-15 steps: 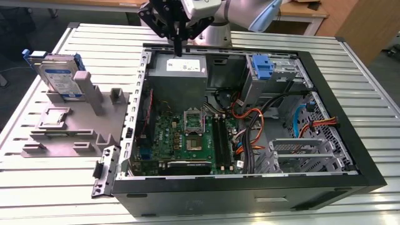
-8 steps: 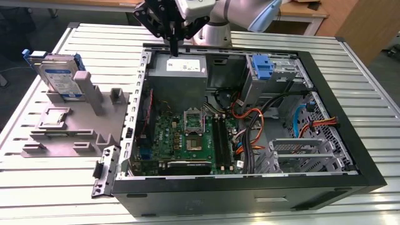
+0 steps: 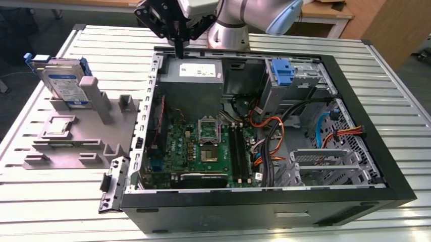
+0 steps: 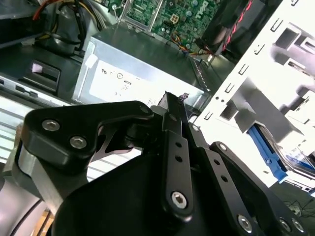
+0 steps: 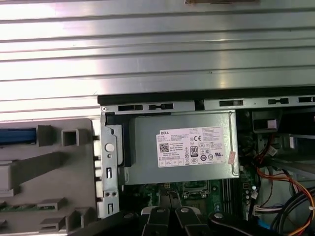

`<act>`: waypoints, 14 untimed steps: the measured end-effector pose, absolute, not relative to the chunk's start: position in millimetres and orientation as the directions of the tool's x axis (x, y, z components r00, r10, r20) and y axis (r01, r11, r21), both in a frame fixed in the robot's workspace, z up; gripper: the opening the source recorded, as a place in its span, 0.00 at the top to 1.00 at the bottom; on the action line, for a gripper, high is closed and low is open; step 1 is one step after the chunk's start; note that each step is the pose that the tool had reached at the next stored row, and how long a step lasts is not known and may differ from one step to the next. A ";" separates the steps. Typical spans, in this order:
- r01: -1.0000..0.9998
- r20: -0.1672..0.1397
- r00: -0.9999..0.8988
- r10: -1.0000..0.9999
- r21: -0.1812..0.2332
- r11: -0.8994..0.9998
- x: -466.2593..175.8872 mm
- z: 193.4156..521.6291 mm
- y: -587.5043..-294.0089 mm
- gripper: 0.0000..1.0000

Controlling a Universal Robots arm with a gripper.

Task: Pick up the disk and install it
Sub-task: 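Reach for the disk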

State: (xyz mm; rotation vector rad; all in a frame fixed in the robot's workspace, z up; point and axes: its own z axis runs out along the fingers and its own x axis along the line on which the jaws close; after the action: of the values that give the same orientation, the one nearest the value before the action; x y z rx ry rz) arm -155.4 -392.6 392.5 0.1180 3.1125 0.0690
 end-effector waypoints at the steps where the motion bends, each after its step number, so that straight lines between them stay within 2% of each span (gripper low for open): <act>1: 0.075 -0.024 -0.997 0.076 0.046 0.996 -156.8 392.5 -392.4 0.90; 14: 0.075 -0.024 -0.997 0.076 0.047 0.996 -168.9 391.8 -391.6 0.90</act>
State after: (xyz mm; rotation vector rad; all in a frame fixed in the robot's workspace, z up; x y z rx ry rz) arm -168.9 -391.6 391.8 0.1182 3.1132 0.0711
